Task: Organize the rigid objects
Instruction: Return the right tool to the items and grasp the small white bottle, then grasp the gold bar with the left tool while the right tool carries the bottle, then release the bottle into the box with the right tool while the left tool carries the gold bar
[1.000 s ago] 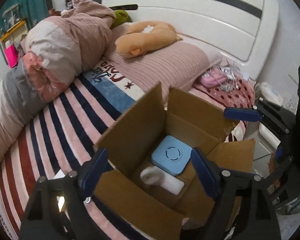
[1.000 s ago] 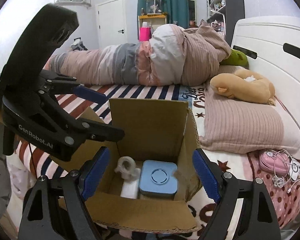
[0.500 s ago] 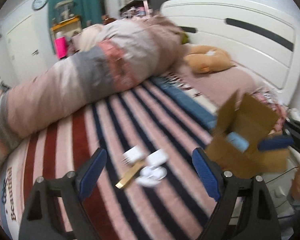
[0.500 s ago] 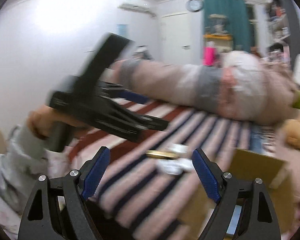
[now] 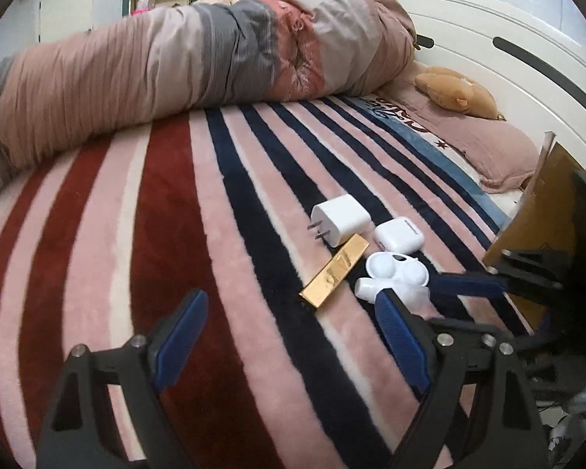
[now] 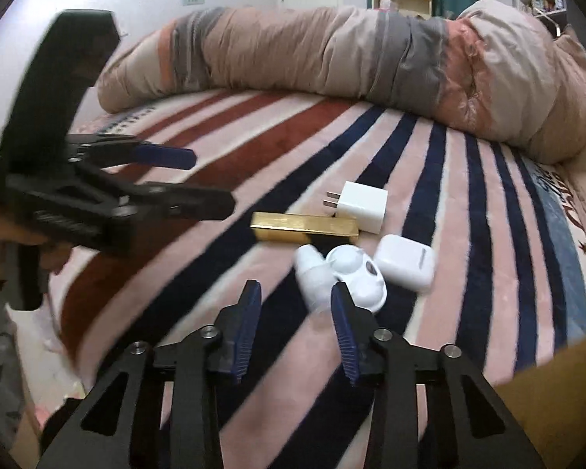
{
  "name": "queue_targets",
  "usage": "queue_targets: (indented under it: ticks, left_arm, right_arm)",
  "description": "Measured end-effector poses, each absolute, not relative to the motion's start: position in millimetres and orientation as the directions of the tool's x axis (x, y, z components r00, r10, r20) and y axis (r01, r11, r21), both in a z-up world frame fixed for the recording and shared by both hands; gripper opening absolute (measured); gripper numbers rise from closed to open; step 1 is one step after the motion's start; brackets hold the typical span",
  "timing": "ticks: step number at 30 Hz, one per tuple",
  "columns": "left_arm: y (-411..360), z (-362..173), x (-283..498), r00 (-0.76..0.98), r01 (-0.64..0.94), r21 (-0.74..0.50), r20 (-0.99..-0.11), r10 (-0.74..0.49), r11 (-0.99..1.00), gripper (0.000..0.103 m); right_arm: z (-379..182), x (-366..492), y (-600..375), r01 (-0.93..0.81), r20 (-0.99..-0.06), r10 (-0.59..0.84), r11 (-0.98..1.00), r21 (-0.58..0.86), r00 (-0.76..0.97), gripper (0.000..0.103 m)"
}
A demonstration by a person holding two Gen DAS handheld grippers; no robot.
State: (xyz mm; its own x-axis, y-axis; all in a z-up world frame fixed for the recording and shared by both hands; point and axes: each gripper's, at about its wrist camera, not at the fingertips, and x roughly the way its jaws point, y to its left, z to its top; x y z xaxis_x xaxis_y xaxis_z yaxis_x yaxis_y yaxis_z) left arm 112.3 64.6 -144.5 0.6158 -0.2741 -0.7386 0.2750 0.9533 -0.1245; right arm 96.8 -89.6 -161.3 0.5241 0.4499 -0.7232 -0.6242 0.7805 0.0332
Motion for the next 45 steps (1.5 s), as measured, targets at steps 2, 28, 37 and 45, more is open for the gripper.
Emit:
queue_targets:
  ticks: [2, 28, 37, 45]
  left_arm:
    - [66.2, -149.7, 117.9, 0.61, 0.29, -0.139, -0.736, -0.295, 0.947, 0.086]
    - [25.8, -169.1, 152.7, 0.51, 0.454, -0.207, -0.738, -0.443, 0.867, 0.061]
    - [-1.1, -175.4, 134.6, 0.485, 0.491, -0.042, -0.816, -0.314, 0.87, 0.018]
    - [-13.8, -191.4, 145.7, 0.488, 0.427, -0.014, -0.838, -0.244, 0.904, 0.019]
  right_arm:
    - [-165.9, 108.8, -85.9, -0.632, -0.727, 0.445, 0.775, 0.02, 0.523, 0.032]
    - [-18.1, 19.7, -152.7, -0.629, -0.536, 0.555, 0.775, 0.056, 0.636, 0.02]
    - [24.9, 33.8, -245.3, -0.409, -0.556, 0.325, 0.912, -0.03, 0.765, 0.02]
    - [-8.3, 82.5, -274.3, -0.387, -0.765, 0.301, 0.919, 0.074, 0.569, 0.02]
